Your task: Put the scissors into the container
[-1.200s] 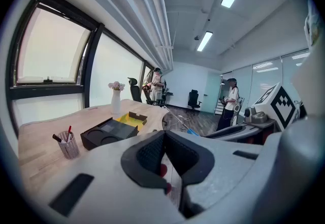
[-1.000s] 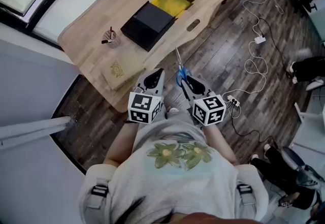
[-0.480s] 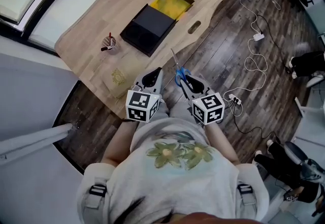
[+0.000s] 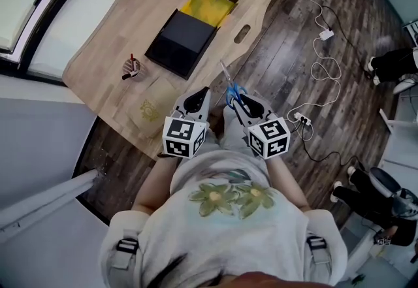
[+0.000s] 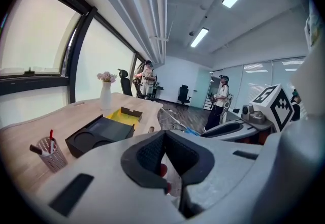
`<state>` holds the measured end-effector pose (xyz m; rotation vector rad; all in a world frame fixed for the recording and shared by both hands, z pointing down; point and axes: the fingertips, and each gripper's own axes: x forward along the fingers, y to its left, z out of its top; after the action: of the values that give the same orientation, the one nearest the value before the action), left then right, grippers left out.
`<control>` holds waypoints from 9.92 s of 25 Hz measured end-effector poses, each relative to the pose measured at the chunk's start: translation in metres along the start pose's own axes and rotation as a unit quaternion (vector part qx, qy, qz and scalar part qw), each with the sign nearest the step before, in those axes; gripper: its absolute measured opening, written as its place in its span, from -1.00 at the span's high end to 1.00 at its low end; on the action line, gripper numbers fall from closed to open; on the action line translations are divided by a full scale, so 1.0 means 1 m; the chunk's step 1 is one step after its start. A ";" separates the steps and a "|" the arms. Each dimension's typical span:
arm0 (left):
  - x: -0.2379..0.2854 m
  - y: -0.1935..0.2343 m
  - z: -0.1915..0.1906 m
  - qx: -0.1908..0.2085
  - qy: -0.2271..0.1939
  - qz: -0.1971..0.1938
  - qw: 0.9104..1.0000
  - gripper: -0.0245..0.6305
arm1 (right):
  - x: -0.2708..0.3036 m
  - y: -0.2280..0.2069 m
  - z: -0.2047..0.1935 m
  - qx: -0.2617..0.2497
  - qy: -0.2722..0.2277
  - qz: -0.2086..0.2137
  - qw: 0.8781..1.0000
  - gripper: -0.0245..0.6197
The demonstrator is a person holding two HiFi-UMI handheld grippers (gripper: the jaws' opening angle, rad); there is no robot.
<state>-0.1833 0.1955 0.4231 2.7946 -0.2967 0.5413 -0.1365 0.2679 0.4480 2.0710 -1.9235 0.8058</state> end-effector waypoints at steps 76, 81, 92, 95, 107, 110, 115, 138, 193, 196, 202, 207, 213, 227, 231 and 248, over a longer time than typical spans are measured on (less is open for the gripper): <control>0.259 0.089 0.093 -0.128 0.004 0.188 0.974 0.90 | 0.187 -0.244 0.126 -0.099 0.123 0.202 0.967 0.68; 0.259 0.106 0.090 -0.136 0.010 0.194 0.971 0.90 | 0.208 -0.243 0.134 -0.121 0.131 0.209 0.962 0.68; 0.264 0.142 0.099 -0.144 0.013 0.202 0.969 0.90 | 0.251 -0.243 0.153 -0.181 0.145 0.231 0.945 0.68; 0.265 0.152 0.097 -0.151 0.017 0.203 0.967 0.90 | 0.264 -0.243 0.159 -0.199 0.146 0.239 0.939 0.68; 0.263 0.186 0.088 -0.181 0.025 0.217 0.959 0.90 | 0.303 -0.233 0.158 -0.252 0.177 0.273 0.911 0.68; 0.262 0.195 0.088 -0.186 0.025 0.220 0.957 0.90 | 0.312 -0.232 0.158 -0.272 0.183 0.276 0.904 0.68; 0.262 0.206 0.084 -0.196 0.029 0.221 0.955 0.90 | 0.325 -0.230 0.158 -0.286 0.190 0.279 0.897 0.68; 0.261 0.238 0.069 -0.223 0.039 0.236 0.945 0.90 | 0.364 -0.227 0.139 -0.350 0.223 0.319 0.852 0.68; 0.249 0.266 0.041 -0.261 0.040 0.264 0.928 0.90 | 0.415 -0.218 0.094 -0.435 0.288 0.329 0.787 0.68; 0.248 0.265 0.040 -0.262 0.039 0.265 0.927 0.90 | 0.417 -0.219 0.092 -0.445 0.291 0.324 0.783 0.68; 0.247 0.265 0.039 -0.266 0.039 0.266 0.926 0.90 | 0.420 -0.219 0.088 -0.454 0.298 0.323 0.775 0.68; 0.245 0.266 0.038 -0.268 0.038 0.268 0.925 0.90 | 0.422 -0.220 0.085 -0.457 0.303 0.323 0.771 0.68; 0.243 0.268 0.036 -0.270 0.037 0.269 0.924 0.90 | 0.422 -0.218 0.082 -0.461 0.309 0.321 0.767 0.68; 0.241 0.270 0.032 -0.275 0.038 0.269 0.922 0.90 | 0.429 -0.219 0.075 -0.478 0.330 0.307 0.754 0.68; 0.241 0.271 0.031 -0.276 0.038 0.268 0.922 0.90 | 0.431 -0.219 0.073 -0.480 0.336 0.306 0.750 0.68; 0.245 0.272 0.031 -0.277 0.040 0.267 0.922 0.90 | 0.438 -0.222 0.063 -0.483 0.353 0.303 0.742 0.68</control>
<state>-0.0184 -0.1057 0.5544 2.1194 -1.0328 0.5708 0.0955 -0.1096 0.6682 0.4203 -1.8650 0.3913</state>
